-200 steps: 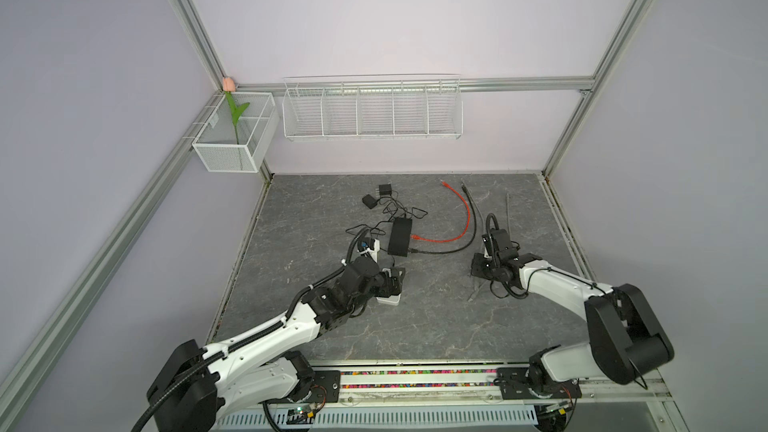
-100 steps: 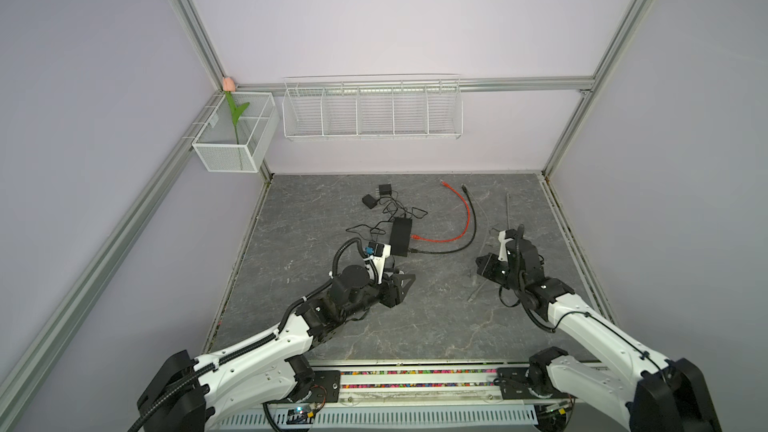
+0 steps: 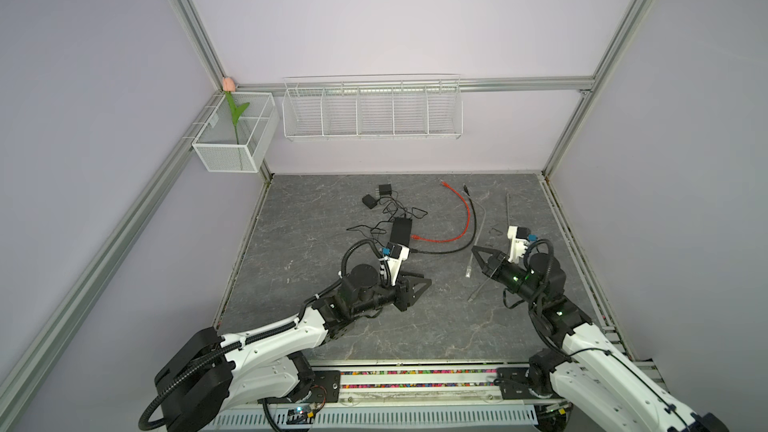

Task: Insert the plug into the switch port
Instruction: 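Lift the grey cable with the right gripper while the left grasps its plug end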

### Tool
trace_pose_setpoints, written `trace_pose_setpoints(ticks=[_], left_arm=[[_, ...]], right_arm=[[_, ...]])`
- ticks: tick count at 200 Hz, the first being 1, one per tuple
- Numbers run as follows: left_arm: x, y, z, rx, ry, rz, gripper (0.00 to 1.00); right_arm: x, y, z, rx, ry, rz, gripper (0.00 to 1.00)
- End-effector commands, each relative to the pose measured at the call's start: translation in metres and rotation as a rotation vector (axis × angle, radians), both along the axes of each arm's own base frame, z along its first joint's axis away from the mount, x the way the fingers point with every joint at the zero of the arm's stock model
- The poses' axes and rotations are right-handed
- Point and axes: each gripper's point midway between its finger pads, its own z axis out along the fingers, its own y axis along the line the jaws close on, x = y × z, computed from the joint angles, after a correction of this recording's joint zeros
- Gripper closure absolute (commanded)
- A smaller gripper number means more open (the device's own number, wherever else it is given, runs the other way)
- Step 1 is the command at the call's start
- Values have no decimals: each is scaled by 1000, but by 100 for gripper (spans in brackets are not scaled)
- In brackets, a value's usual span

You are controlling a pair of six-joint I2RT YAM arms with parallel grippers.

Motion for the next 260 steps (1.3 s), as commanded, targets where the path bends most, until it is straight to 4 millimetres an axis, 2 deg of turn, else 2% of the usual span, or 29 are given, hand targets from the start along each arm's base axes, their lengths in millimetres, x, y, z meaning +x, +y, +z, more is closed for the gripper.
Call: trace_pose_setpoints(ticks=[1,34,71,94,153,210,242,260], left_arm=[[-12,-12,31,-118,-29,-91,60],[-20,-21,49,-215,-19,-164,59],[-20,-27,55,-243,-10,-180,59],[-20,-28,59,-254,-14,-184,59],[-17,-37,50,-240,-1,-190,60],[-15,-45,52,-276,10,-204,61],[-13,-47,52,-280,9,-199,66],[-10,-46,50,-277,8,-186,72]], right_arm=[[-9,12,23,98,-73,51,93],[-19,29,48,155,-165,115,93],[-23,43,59,176,-203,158,93],[-23,46,59,180,-208,163,93],[-26,56,63,201,-223,190,93],[-28,67,60,210,-217,212,93],[-29,71,58,210,-216,220,93],[-30,72,58,210,-214,222,93]])
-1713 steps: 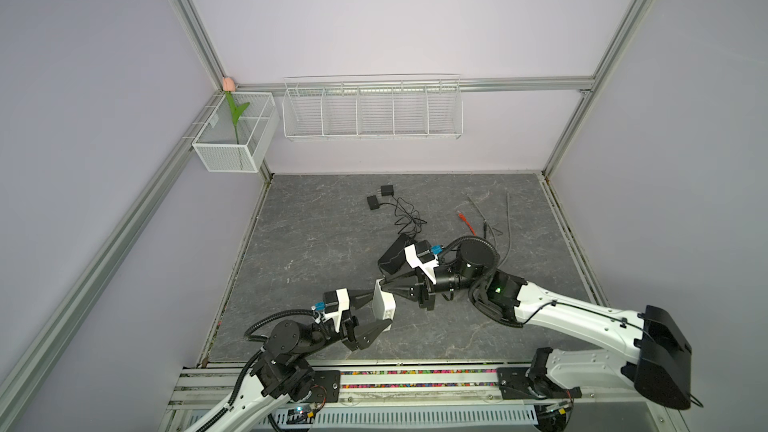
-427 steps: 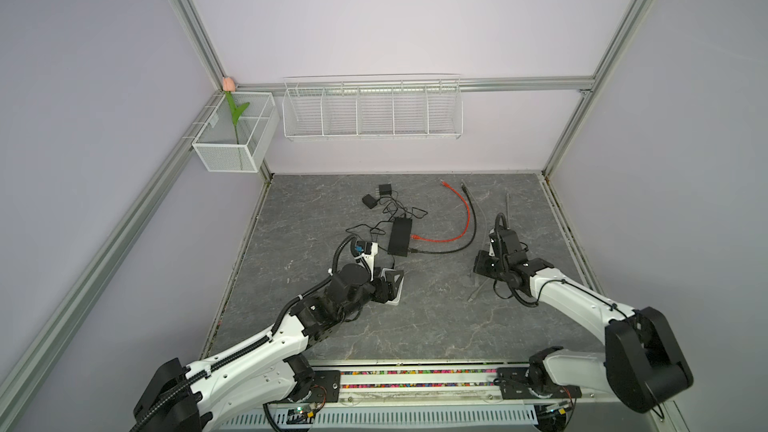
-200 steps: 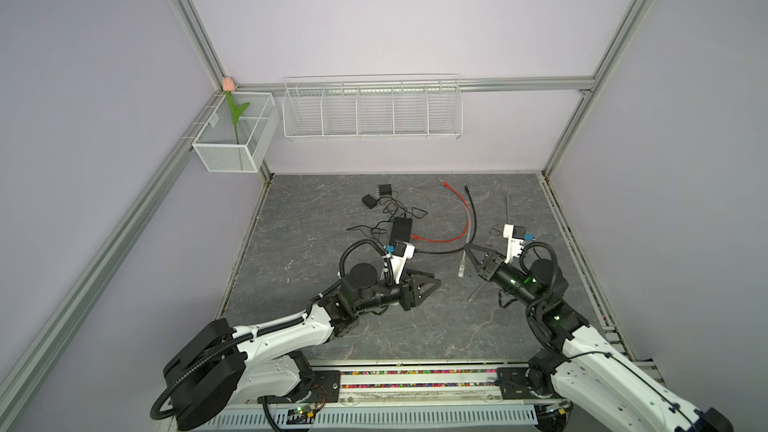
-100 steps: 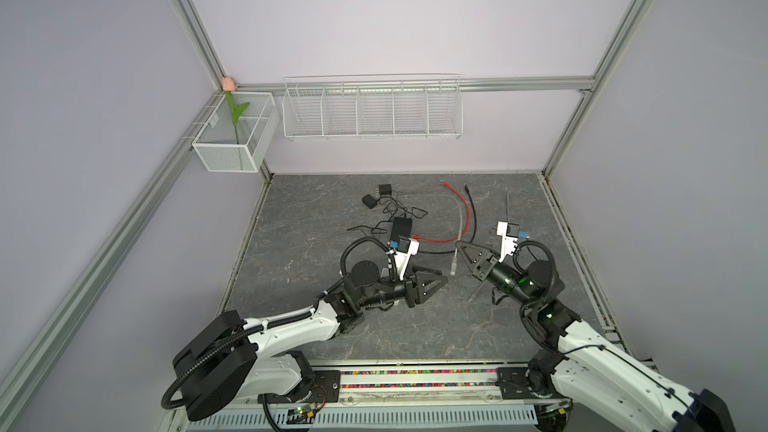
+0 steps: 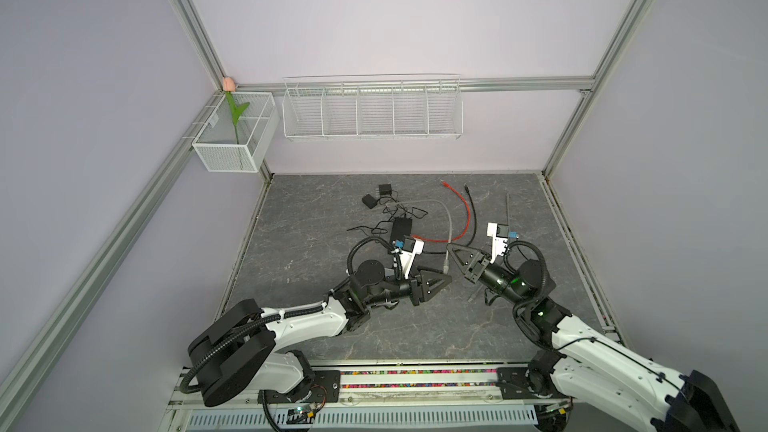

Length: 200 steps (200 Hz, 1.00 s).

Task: Insert the plug into the switch port
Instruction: 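Lift the grey cable with the right gripper while the left grasps its plug end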

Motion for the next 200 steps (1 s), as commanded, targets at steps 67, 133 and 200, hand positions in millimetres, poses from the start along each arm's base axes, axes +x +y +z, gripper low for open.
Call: trace_pose_setpoints(ticks=[67,133,200], left_arm=[[6,-2,15,-35,-32,32,100],[21,26,-12,246,-91,120,100],[23,88,-6,513,-164,212,100]], right_arm=[[-7,0,10,32,-23,-3,93],[-26,-7,12,-253,-117,10,54],[-67,-18,15,-848,-554,184,32]])
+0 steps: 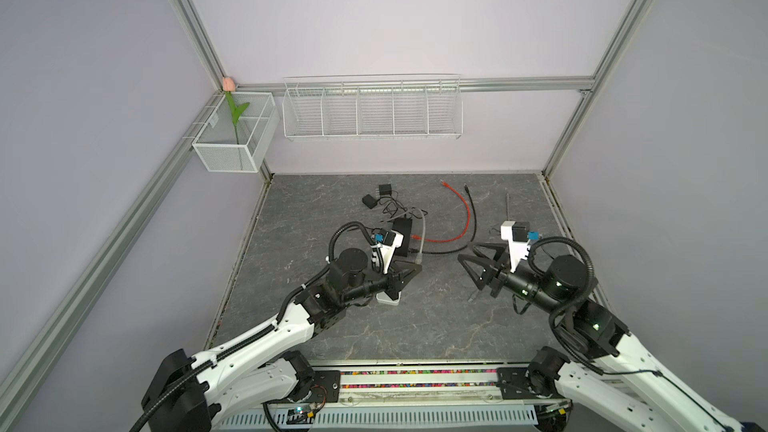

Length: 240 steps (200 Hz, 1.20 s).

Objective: Insert the plug into the switch port

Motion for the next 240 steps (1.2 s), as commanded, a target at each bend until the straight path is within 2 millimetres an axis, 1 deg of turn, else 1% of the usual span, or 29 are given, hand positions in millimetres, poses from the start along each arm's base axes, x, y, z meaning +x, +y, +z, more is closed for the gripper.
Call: trace_pose_setpoints(ticks=[1,14,27,33,35,37,49,62,74,93,110,124,141,169,193,197,212,240], left_arm=[[-6,17,-12,171,4,-3,100],[-11,20,-9,193,20,-16,100],[-16,25,-7,208,40,-21,100],[-19,27,-5,211,47,-24,100],[-20,28,-5,211,50,-25,100],[-21,29,-5,212,54,-26,100],[-27,33,-2,206,74,-35,100],[-33,36,1,189,95,-43,100],[-40,37,3,173,111,-59,100],[-49,41,4,150,130,-78,100],[-56,44,-2,156,155,-92,100],[-60,47,-5,166,169,-100,100],[-64,49,-8,168,179,-111,100],[-69,51,-10,165,187,-125,100],[-70,51,-15,175,198,-126,100],[-72,53,-10,158,183,-128,100],[-74,53,-8,146,185,-137,100],[-75,53,-6,134,183,-142,100]], right_arm=[[-11,4,-51,-387,-146,106,32],[-16,11,-52,-494,-267,165,29],[-24,21,-51,-596,-396,257,29],[-30,25,-57,-647,-453,315,29],[-32,27,-48,-647,-489,324,29],[-33,29,-46,-657,-516,335,28],[-36,37,-49,-754,-642,408,29],[-29,47,-53,-870,-723,430,32],[-21,57,-55,-967,-740,442,36],[-20,73,-65,-1086,-788,498,40],[-16,84,-71,-1171,-858,506,43],[-19,91,-73,-1204,-886,533,46],[-21,96,-71,-1222,-920,545,49],[-20,102,-61,-1235,-977,532,54],[-22,105,-53,-1227,-1008,534,54],[-23,106,-52,-1223,-1011,534,54],[-24,109,-54,-1227,-1012,549,54],[-25,115,-65,-1252,-1007,580,57]])
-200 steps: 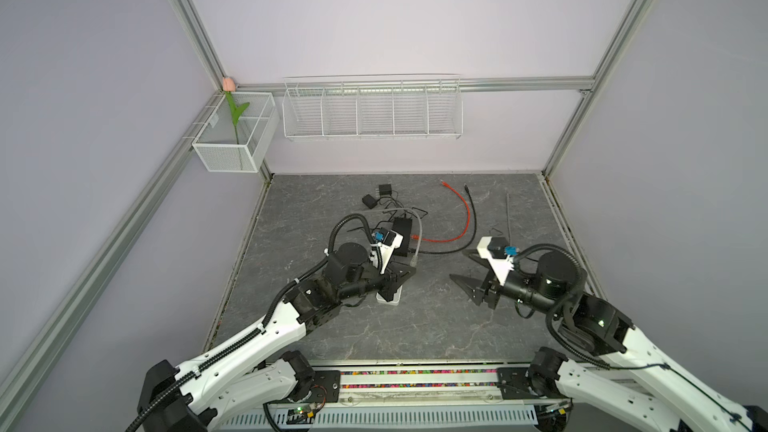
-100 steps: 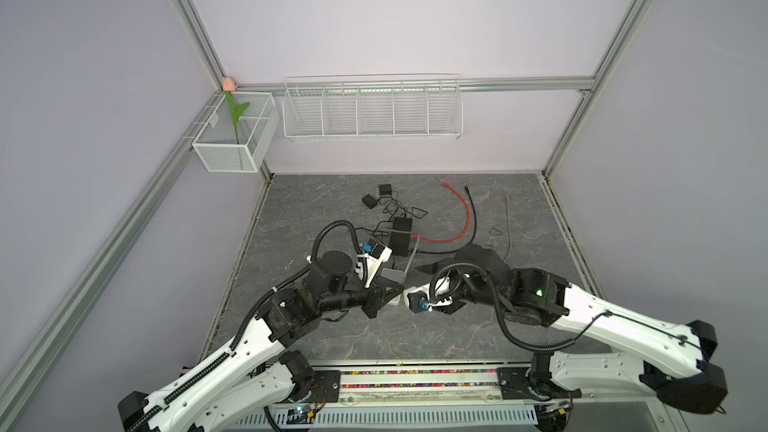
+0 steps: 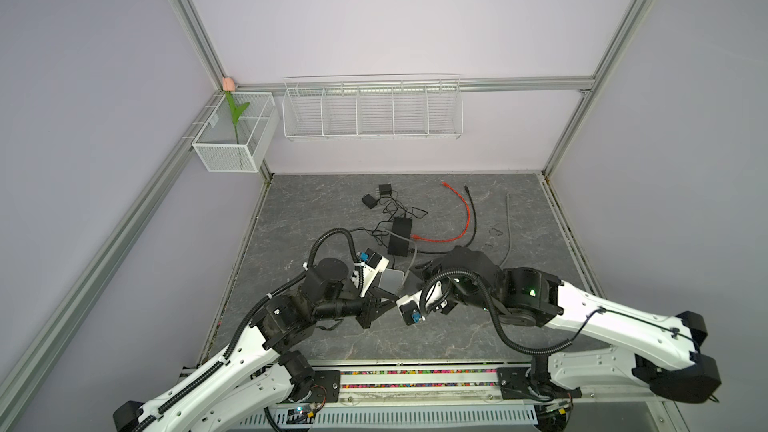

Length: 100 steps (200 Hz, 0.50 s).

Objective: Insert the plug into the switch port

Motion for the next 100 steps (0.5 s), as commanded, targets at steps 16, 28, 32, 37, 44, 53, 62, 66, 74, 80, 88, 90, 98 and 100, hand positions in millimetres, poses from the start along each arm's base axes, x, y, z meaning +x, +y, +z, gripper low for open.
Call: trace_pose_setpoints(ticks=[16,28,32,37,44,53,62,66,74,80,88,90,98,100], left_arm=[[-4,1,1,-18,11,-11,100],[-4,0,0,-17,16,-12,100],[-4,0,0,-17,18,-14,100],[-4,0,0,-18,17,-12,100],[-4,-1,-1,-18,17,-14,100],[-4,-1,-2,-18,21,-15,100],[-3,-2,-1,-21,23,-17,100],[-3,-3,-1,-21,23,-18,100],[-3,-3,-2,-18,24,-18,100],[-3,-3,-2,-18,22,-20,100],[-3,-4,-2,-19,22,-22,100],[-3,-3,-2,-19,22,-21,100],[-3,-4,-2,-17,24,-23,100],[-3,-4,-2,-18,22,-23,100]], right_arm=[[-2,12,-8,-33,-20,35,59],[-3,15,-8,-31,-27,45,61],[-3,16,-9,-33,-27,48,62],[-3,18,-10,-34,-27,50,62],[-3,19,-10,-33,-29,51,63],[-4,21,-12,-37,-28,56,64],[-4,22,-14,-44,-23,57,64],[-4,22,-15,-46,-22,59,65],[-5,23,-18,-54,-19,62,66],[-5,24,-19,-56,-18,63,67],[-6,24,-21,-62,-13,63,67],[-5,24,-21,-63,-12,63,68],[-6,25,-23,-68,-8,66,70],[-6,25,-23,-69,-7,65,70]])
